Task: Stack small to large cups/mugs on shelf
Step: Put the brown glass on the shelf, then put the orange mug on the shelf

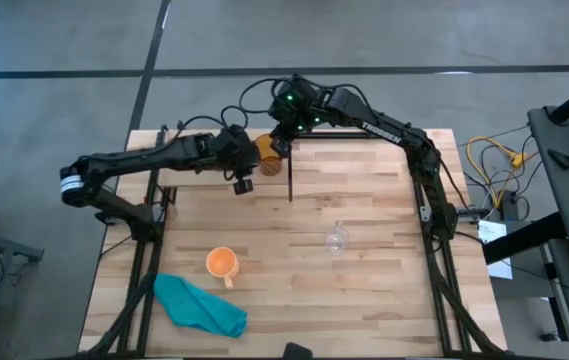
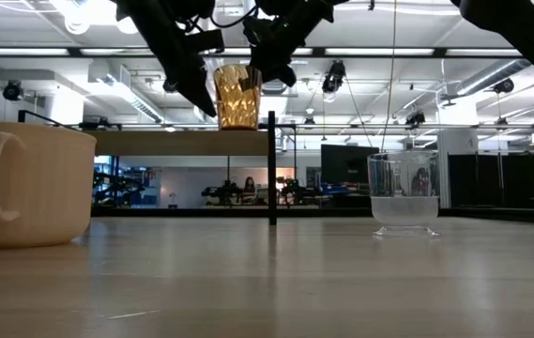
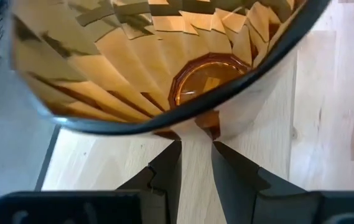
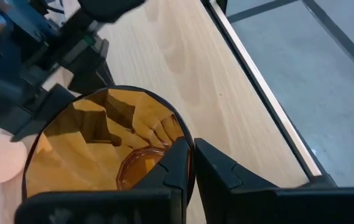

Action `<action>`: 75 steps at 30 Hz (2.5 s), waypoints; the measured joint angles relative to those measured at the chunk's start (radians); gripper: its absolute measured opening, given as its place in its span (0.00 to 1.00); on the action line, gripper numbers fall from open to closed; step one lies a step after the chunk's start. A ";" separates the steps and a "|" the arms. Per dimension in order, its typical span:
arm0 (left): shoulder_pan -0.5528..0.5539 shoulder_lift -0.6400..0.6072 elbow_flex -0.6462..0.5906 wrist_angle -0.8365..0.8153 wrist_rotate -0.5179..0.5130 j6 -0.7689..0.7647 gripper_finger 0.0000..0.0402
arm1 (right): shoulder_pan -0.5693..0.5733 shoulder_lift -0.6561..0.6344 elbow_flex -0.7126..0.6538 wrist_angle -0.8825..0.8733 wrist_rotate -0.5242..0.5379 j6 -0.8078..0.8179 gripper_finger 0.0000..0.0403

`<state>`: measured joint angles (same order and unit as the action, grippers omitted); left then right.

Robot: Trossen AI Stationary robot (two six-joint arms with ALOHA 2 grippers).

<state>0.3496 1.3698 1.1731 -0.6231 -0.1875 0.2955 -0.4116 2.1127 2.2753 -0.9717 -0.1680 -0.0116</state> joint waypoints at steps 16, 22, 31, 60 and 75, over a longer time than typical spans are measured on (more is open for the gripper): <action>0.000 -0.162 0.013 -0.019 -0.004 0.000 0.19 | -0.001 0.002 0.000 0.026 0.004 0.000 0.05; 0.000 -0.241 0.013 -0.015 -0.005 0.000 0.19 | -0.001 0.002 0.000 0.026 0.004 0.019 0.05; 0.000 -0.280 0.012 0.112 -0.007 0.000 0.19 | -0.001 0.002 0.002 0.038 0.004 0.040 0.05; -0.017 -0.333 0.005 0.038 0.001 -0.016 0.19 | 0.016 -0.070 0.081 -0.145 -0.088 0.125 0.25; -0.082 -0.440 -0.001 -0.139 0.314 -0.238 0.19 | 0.192 -0.233 0.080 -0.577 -0.097 0.118 0.20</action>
<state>0.2671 0.9295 1.1717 -0.7623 0.1262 0.0574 -0.2191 1.8801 2.3550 -1.5487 -0.2649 0.1067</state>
